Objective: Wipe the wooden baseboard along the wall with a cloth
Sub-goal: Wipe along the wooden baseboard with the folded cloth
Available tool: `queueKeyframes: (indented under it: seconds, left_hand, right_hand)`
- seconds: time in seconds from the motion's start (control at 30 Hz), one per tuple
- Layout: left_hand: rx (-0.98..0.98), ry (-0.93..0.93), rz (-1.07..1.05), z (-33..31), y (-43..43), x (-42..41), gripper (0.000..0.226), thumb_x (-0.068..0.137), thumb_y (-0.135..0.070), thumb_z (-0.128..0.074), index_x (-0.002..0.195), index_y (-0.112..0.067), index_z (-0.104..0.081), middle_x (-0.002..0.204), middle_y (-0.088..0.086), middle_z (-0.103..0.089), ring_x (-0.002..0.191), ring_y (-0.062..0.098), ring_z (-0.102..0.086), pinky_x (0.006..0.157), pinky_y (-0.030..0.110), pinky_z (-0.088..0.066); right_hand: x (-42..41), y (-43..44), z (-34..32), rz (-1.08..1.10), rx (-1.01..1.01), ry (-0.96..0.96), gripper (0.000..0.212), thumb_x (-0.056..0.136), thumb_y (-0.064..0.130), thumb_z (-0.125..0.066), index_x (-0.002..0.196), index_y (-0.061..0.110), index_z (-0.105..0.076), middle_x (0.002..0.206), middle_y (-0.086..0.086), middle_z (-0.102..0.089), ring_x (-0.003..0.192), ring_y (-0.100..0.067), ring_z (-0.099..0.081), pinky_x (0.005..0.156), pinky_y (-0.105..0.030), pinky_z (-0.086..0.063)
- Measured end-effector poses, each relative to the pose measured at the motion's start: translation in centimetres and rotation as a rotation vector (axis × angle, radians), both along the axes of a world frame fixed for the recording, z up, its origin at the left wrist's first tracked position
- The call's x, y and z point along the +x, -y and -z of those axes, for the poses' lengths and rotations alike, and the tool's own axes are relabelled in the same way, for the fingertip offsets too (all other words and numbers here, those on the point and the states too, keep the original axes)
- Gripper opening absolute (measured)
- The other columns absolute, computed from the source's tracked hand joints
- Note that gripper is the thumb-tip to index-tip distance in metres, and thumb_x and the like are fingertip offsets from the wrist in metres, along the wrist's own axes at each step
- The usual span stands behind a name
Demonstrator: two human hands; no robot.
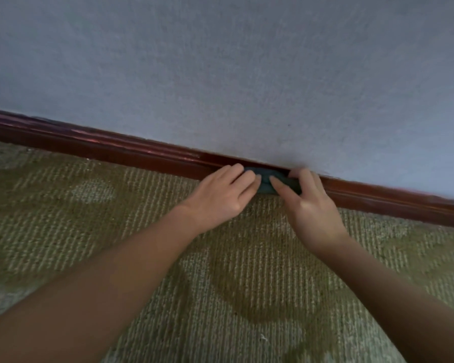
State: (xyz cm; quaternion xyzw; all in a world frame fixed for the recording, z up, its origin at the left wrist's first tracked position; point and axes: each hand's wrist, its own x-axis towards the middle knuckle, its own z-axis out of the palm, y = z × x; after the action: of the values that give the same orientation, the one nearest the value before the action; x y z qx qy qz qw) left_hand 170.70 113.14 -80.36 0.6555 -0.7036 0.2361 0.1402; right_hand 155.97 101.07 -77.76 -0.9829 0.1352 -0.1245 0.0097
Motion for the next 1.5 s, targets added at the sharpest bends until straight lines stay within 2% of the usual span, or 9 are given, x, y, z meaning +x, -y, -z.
queueKeyframes:
  seconds: [0.2,0.43,0.57,0.77,0.87,1.13,1.27,1.37,1.5]
  left_hand:
    - [-0.036,-0.044,0.063,-0.3,3.9,-3.5,0.019,0.083,-0.002,-0.053,0.084,-0.003,-0.072,0.080,0.005,-0.064,0.069,0.022,-0.058,0.061,0.029,-0.044]
    - [-0.001,-0.101,0.055,-0.9,4.6,-4.1,0.029,0.085,-0.004,-0.044,0.081,-0.006,-0.073,0.081,0.003,-0.065,0.071,0.020,-0.060,0.062,0.028,-0.045]
    - [0.008,-0.048,0.093,-1.2,4.1,-3.3,0.028,0.085,-0.001,-0.046,0.083,-0.006,-0.073,0.082,0.003,-0.066,0.072,0.019,-0.060,0.064,0.027,-0.046]
    - [0.034,0.011,0.076,-0.6,1.3,-0.5,0.030,0.084,0.004,-0.044,0.096,0.002,-0.071,0.082,0.009,-0.066,0.069,0.023,-0.061,0.061,0.030,-0.051]
    - [0.054,0.060,0.048,-0.6,-0.5,1.2,0.026,0.083,0.003,-0.048,0.099,0.004,-0.069,0.082,0.011,-0.067,0.068,0.024,-0.061,0.059,0.030,-0.050]
    - [0.111,0.062,-0.027,-1.4,-3.4,2.7,0.031,0.084,0.002,-0.042,0.098,0.006,-0.069,0.082,0.014,-0.067,0.068,0.026,-0.062,0.059,0.030,-0.051]
    - [0.076,0.034,-0.053,-1.5,-3.5,2.4,0.033,0.082,0.004,-0.041,0.099,0.009,-0.068,0.083,0.018,-0.067,0.079,0.029,-0.049,0.060,0.032,-0.053]
    - [0.090,0.043,-0.041,-1.8,-3.0,2.2,0.034,0.080,0.005,-0.039,0.098,0.008,-0.068,0.082,0.016,-0.066,0.071,0.028,-0.060,0.059,0.031,-0.053]
    - [0.079,0.026,-0.027,-1.6,-1.6,0.9,0.033,0.081,0.005,-0.040,0.095,0.008,-0.069,0.081,0.014,-0.065,0.067,0.027,-0.060,0.059,0.031,-0.050]
  right_hand:
    - [-4.1,3.5,-0.4,0.015,-0.051,-0.039,0.057,0.054,-0.020,-0.077,0.108,-0.007,-0.064,0.095,-0.030,-0.056,0.083,-0.045,-0.058,0.055,-0.041,-0.052]
    - [-5.2,4.5,0.5,0.061,-0.037,-0.036,0.058,0.058,-0.024,-0.071,0.112,-0.005,-0.063,0.100,-0.034,-0.054,0.085,-0.050,-0.056,0.053,-0.047,-0.052]
    - [-4.6,4.2,0.6,0.057,-0.034,-0.024,0.063,0.051,-0.029,-0.071,0.110,-0.006,-0.064,0.096,-0.032,-0.055,0.083,-0.047,-0.058,0.054,-0.044,-0.052]
    - [-1.3,1.6,-0.1,0.036,-0.013,0.007,0.063,0.046,-0.023,-0.077,0.105,-0.005,-0.067,0.085,-0.029,-0.056,0.072,-0.042,-0.060,0.046,-0.032,-0.047]
    - [0.6,-0.2,-0.1,0.016,0.027,0.027,0.059,0.049,-0.016,-0.080,0.106,-0.004,-0.066,0.085,-0.030,-0.057,0.072,-0.042,-0.061,0.045,-0.032,-0.047]
    - [3.3,-2.8,-0.6,-0.022,0.060,0.022,0.061,0.050,-0.014,-0.082,0.108,-0.003,-0.066,0.085,-0.027,-0.058,0.071,-0.039,-0.060,0.045,-0.029,-0.046]
    - [2.9,-2.5,-0.9,-0.027,0.042,0.006,0.064,0.050,-0.015,-0.081,0.111,-0.001,-0.065,0.088,-0.026,-0.058,0.073,-0.039,-0.060,0.046,-0.030,-0.047]
    - [2.6,-1.8,-0.9,-0.049,0.001,-0.006,0.067,0.048,-0.015,-0.081,0.111,-0.001,-0.065,0.087,-0.025,-0.058,0.072,-0.038,-0.060,0.046,-0.031,-0.047]
    - [1.3,-0.7,-0.8,-0.023,-0.013,-0.035,0.071,0.043,-0.016,-0.081,0.110,-0.001,-0.065,0.086,-0.025,-0.058,0.071,-0.038,-0.060,0.044,-0.031,-0.047]
